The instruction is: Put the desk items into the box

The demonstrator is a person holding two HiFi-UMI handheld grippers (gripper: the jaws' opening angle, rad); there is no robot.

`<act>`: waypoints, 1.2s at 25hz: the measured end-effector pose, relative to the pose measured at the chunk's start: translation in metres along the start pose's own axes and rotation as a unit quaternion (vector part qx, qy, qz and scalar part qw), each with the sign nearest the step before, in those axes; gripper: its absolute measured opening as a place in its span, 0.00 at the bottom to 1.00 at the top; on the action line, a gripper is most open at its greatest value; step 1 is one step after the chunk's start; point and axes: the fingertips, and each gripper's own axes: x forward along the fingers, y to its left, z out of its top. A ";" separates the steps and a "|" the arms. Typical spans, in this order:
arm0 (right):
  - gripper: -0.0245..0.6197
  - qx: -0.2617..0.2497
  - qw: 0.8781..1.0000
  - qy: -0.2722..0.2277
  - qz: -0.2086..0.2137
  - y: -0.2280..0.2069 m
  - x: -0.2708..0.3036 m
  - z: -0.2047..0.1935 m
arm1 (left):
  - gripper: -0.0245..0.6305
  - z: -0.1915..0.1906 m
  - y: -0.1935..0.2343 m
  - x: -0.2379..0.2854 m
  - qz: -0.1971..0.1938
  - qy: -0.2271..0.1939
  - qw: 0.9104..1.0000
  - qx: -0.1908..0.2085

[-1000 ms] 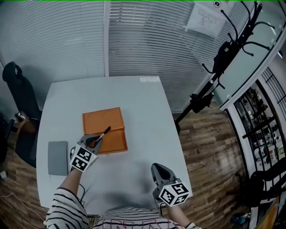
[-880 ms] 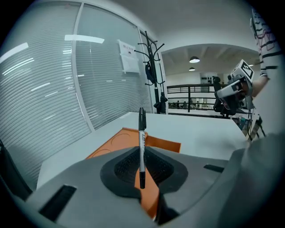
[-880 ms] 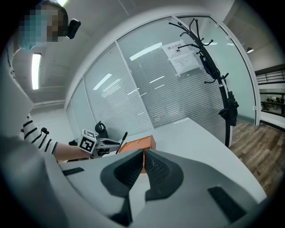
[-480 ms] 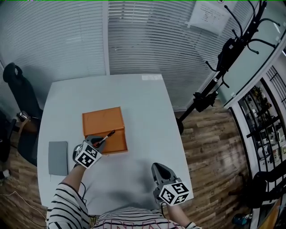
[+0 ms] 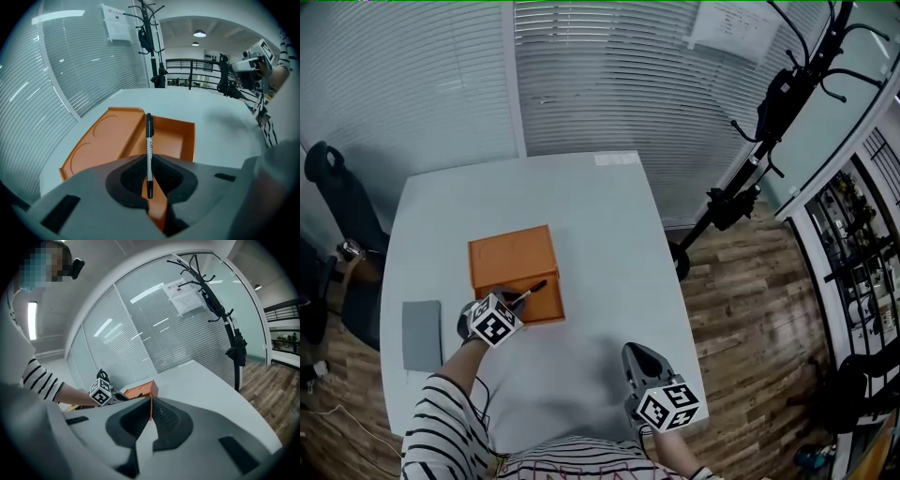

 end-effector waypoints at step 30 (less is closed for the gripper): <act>0.08 0.014 1.000 0.001 -0.018 -0.022 0.001 -0.006 | 0.12 -0.018 -0.014 0.046 -0.054 0.113 0.992 0.009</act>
